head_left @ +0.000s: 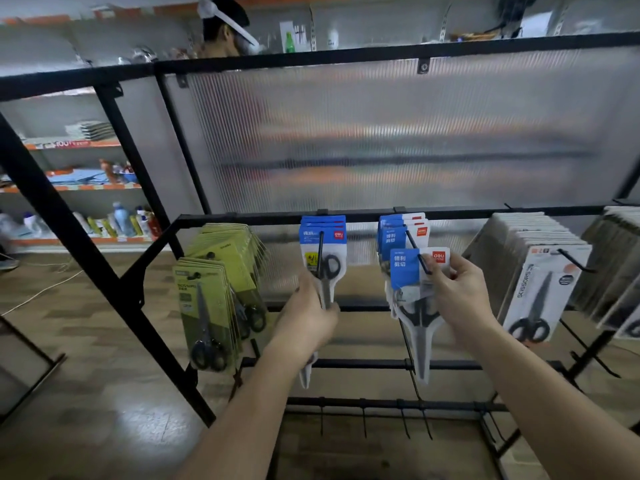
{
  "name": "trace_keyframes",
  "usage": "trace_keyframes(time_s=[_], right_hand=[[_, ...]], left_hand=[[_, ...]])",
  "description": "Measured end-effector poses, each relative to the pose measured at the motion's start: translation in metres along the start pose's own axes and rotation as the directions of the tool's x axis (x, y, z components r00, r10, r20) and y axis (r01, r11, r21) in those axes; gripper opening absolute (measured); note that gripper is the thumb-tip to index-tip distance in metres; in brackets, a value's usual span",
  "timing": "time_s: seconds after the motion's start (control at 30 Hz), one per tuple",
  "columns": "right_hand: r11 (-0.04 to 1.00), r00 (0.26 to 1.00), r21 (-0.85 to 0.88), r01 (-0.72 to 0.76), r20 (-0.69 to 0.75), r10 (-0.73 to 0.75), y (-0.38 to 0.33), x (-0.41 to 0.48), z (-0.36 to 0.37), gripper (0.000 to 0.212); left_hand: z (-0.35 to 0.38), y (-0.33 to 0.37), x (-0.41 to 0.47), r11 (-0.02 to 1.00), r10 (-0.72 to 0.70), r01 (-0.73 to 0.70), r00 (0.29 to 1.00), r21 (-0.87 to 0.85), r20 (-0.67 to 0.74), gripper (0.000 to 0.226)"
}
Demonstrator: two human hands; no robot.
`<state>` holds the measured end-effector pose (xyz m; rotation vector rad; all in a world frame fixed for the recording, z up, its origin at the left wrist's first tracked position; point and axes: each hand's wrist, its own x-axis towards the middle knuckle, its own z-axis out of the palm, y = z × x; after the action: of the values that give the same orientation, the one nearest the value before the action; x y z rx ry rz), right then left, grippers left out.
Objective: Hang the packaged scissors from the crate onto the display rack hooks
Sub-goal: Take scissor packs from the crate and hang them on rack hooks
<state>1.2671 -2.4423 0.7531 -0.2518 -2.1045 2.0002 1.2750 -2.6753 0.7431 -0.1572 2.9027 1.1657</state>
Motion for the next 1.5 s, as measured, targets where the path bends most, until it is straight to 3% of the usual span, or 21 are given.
trace_keyframes(time_s=[0.1, 0.27, 0.5, 0.63, 0.7, 0.8, 0.9, 1.0, 1.2, 1.5], right_hand=[[0.999, 1.000, -0.038, -0.011, -0.020, 0.010, 0.001, 0.016, 0.005, 0.028], [0.988, 1.000, -0.153, 0.004, -0.027, -0.009, 0.000, 0.041, 0.011, 0.028], [0.921, 0.998, -0.390, -0.007, -0.064, -0.020, -0.007, 0.062, 0.009, 0.049], [0.917, 0.996, -0.397, 0.044, -0.048, -0.068, -0.014, 0.033, -0.015, 0.025], [0.914, 0.998, -0.403, 0.056, 0.030, -0.048, -0.017, 0.012, -0.031, 0.016], [0.814, 0.975, -0.562, 0.145, 0.223, -0.020, -0.022, -0.020, -0.053, 0.033], [0.569, 0.929, -0.761, 0.311, 0.369, -0.015, -0.032, -0.055, -0.069, 0.049], [0.369, 0.900, -0.834, 0.409, 0.436, -0.013, -0.040, -0.091, -0.082, 0.055], [0.266, 0.907, -0.869, 0.418, 0.418, -0.060, -0.045, -0.151, -0.091, 0.055], [0.299, 0.949, -0.903, 0.310, 0.312, -0.042, -0.038, -0.232, -0.058, 0.058]], left_hand=[[0.001, -0.005, -0.011, 0.997, 0.060, -0.058, 0.997, -0.047, 0.040, 0.032], [-0.001, -0.005, -0.028, 0.978, 0.172, -0.177, 0.984, 0.110, 0.054, 0.047], [-0.002, 0.016, -0.053, 0.969, 0.191, -0.196, 0.981, 0.151, 0.044, 0.039], [0.006, 0.032, -0.067, 0.967, 0.178, -0.180, 0.984, 0.183, 0.025, 0.043], [0.013, 0.041, -0.077, 0.961, 0.184, -0.182, 0.983, 0.207, 0.010, 0.045], [0.026, 0.054, -0.094, 0.950, 0.182, -0.176, 0.983, 0.259, 0.000, 0.045], [0.033, 0.065, -0.109, 0.930, 0.196, -0.176, 0.980, 0.324, -0.029, 0.049], [0.035, 0.074, -0.125, 0.908, 0.219, -0.188, 0.975, 0.375, -0.042, 0.050], [0.022, 0.077, -0.150, 0.848, 0.336, -0.292, 0.941, 0.443, -0.024, 0.046], [-0.031, 0.024, -0.197, 0.813, 0.381, -0.353, 0.924, 0.463, 0.036, 0.054]])
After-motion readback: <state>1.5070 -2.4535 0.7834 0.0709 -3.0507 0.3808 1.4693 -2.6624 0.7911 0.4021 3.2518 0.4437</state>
